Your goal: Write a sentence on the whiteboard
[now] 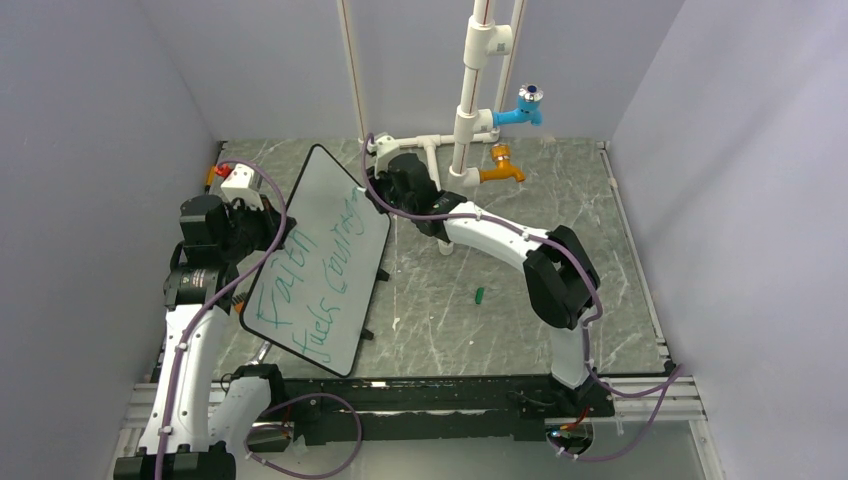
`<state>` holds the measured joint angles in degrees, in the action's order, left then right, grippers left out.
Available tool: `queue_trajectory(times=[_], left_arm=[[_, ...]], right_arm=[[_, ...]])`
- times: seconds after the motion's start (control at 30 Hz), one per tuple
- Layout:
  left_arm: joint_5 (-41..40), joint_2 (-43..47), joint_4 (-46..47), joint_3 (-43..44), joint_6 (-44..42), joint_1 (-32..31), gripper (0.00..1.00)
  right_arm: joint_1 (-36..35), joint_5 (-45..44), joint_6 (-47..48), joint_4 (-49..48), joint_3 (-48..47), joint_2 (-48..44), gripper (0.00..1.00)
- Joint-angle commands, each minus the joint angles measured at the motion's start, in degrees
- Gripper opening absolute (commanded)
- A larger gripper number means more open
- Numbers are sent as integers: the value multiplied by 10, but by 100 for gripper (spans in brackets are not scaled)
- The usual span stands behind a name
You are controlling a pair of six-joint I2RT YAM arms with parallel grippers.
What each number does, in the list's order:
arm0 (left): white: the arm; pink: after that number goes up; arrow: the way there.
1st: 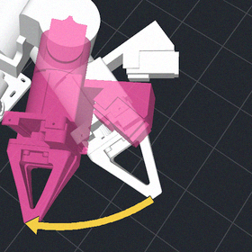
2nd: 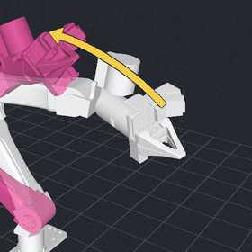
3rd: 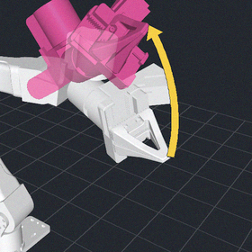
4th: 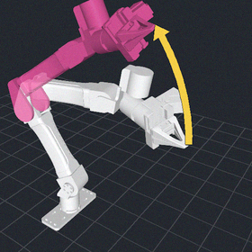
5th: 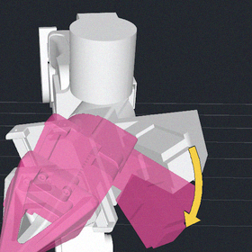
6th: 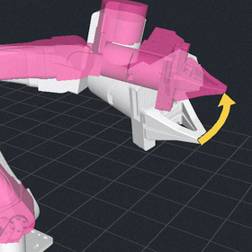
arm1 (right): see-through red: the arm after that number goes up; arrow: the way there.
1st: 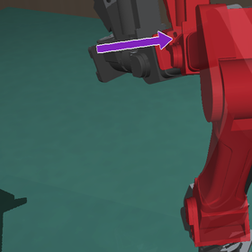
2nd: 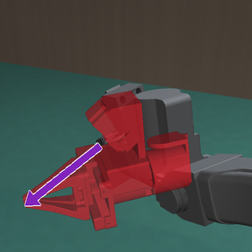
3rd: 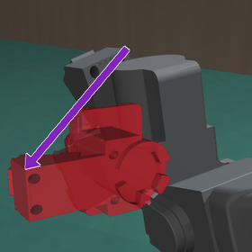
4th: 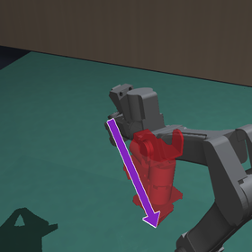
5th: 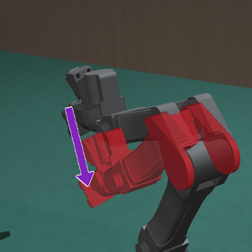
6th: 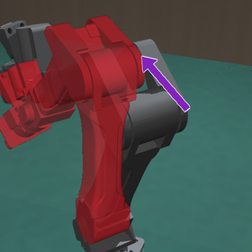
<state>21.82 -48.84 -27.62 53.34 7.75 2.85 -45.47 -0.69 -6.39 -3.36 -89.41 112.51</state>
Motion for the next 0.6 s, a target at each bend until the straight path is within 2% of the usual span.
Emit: queue_trajectory(times=[0.0, 0.57], left_arm=[[0, -7, -72, -26, -88, -7, 0], [9, -54, -86, 11, -102, -7, 0]], right_arm=[[-11, -14, 4, 10, 9, -38, 0], [-45, -36, -28, 28, 166, -255, 0]])
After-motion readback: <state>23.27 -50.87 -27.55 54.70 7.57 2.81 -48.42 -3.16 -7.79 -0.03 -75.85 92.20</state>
